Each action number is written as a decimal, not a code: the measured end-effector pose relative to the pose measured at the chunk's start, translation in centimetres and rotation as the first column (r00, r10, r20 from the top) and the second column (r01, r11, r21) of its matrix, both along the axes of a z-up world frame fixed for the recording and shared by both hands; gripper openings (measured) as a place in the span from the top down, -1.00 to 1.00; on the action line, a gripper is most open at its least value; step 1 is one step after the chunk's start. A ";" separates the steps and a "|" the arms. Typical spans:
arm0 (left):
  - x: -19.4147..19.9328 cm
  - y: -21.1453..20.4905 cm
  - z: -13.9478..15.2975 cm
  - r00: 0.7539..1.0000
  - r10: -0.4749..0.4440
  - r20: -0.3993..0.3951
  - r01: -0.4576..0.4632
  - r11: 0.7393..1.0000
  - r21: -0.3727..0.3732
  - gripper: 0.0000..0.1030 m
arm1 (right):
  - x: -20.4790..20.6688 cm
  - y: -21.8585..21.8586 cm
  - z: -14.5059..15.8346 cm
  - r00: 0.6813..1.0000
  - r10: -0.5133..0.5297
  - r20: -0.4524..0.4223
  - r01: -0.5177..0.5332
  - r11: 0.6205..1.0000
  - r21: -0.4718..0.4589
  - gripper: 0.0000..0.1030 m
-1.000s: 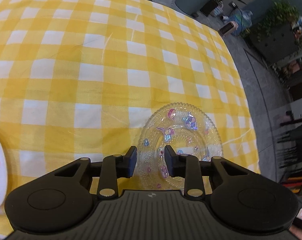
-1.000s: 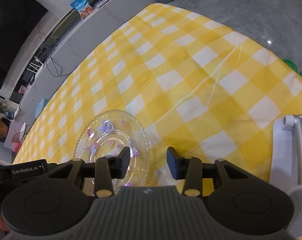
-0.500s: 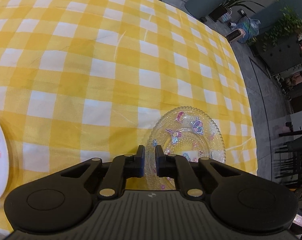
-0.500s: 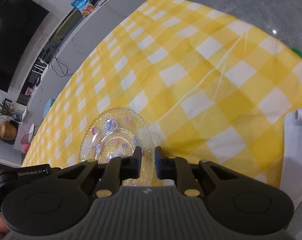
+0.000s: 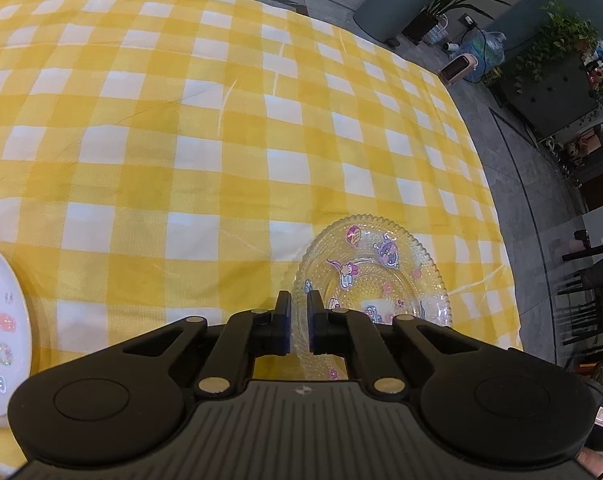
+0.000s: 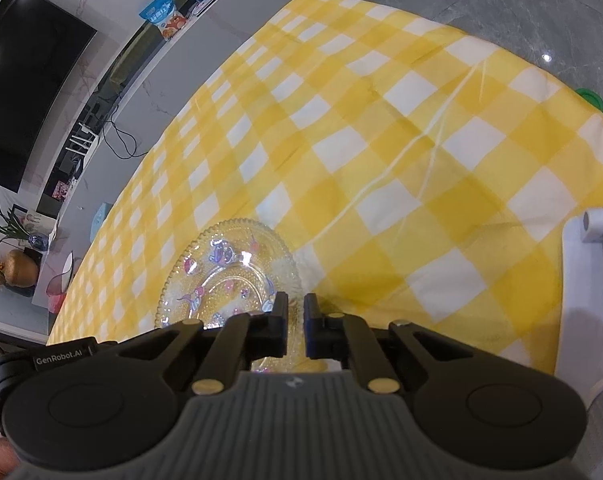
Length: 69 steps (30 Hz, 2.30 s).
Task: Organize plates and bowls
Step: 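Close the left gripper on the clear glass plate's rim, then lift the glass plate with the left gripper and carry it over the floral plate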
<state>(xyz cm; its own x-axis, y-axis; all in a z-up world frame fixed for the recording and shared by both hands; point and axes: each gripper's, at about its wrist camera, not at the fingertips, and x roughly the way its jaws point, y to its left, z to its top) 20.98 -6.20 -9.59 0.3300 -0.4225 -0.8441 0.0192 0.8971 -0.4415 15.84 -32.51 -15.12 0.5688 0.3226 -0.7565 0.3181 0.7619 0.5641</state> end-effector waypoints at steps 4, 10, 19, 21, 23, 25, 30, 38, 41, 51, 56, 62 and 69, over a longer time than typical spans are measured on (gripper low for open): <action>-0.2 0.0 0.6 1.000 -0.013 0.021 0.013 1.000 0.010 0.86 | -0.4 0.1 0.3 1.000 0.002 0.007 -0.002 1.000 0.008 0.91; -0.9 0.4 1.4 0.999 -0.023 0.035 0.022 1.000 0.016 0.87 | -1.5 0.3 0.9 1.000 0.009 0.016 -0.009 1.000 0.028 0.90; -2.2 0.8 3.1 0.997 -0.054 0.049 0.052 0.998 0.038 0.86 | -3.6 1.1 2.5 0.999 0.022 0.050 -0.025 0.999 0.046 0.91; -2.8 0.9 3.4 0.997 -0.068 0.045 0.066 0.997 0.046 0.86 | -4.2 1.2 2.5 0.999 0.021 0.048 -0.024 0.999 0.048 0.91; -3.5 1.0 3.6 0.996 -0.074 0.039 0.073 0.996 0.048 0.86 | -4.9 1.3 2.6 0.999 0.018 0.047 -0.021 0.999 0.050 0.91; -4.1 1.2 3.7 0.997 -0.076 0.032 0.075 0.996 0.048 0.86 | -5.6 1.4 2.8 0.999 0.015 0.048 -0.018 0.999 0.050 0.91; -5.9 1.5 3.6 0.997 -0.073 0.013 0.072 0.996 0.059 0.85 | -7.3 2.0 3.1 0.999 0.014 0.045 -0.016 0.999 0.048 0.91; -8.5 1.7 3.2 0.995 -0.097 -0.024 0.099 0.992 0.084 0.85 | -9.8 2.6 2.8 1.000 0.009 0.010 -0.009 0.999 0.050 0.92; -9.2 1.4 3.1 0.993 -0.117 -0.032 0.119 0.988 0.099 0.85 | -10.9 2.8 2.7 1.000 0.004 -0.002 -0.004 0.999 0.043 0.92; -11.5 0.3 3.2 0.980 -0.194 -0.037 0.197 0.962 0.189 0.85 | -13.4 3.2 2.4 0.999 0.009 -0.040 -0.007 0.999 0.038 0.92; -12.1 0.0 3.2 0.975 -0.219 -0.047 0.224 0.949 0.222 0.85 | -14.0 3.6 2.2 0.998 0.023 -0.062 -0.021 0.999 0.033 0.92; -12.5 -0.5 2.8 0.965 -0.255 -0.060 0.261 0.925 0.277 0.85 | -14.3 4.1 1.8 0.995 0.045 -0.093 -0.044 0.999 0.013 0.91; -12.6 -1.2 2.4 0.959 -0.277 -0.057 0.280 0.902 0.330 0.85 | -14.2 5.2 1.7 0.989 0.096 -0.113 -0.101 0.994 -0.040 0.89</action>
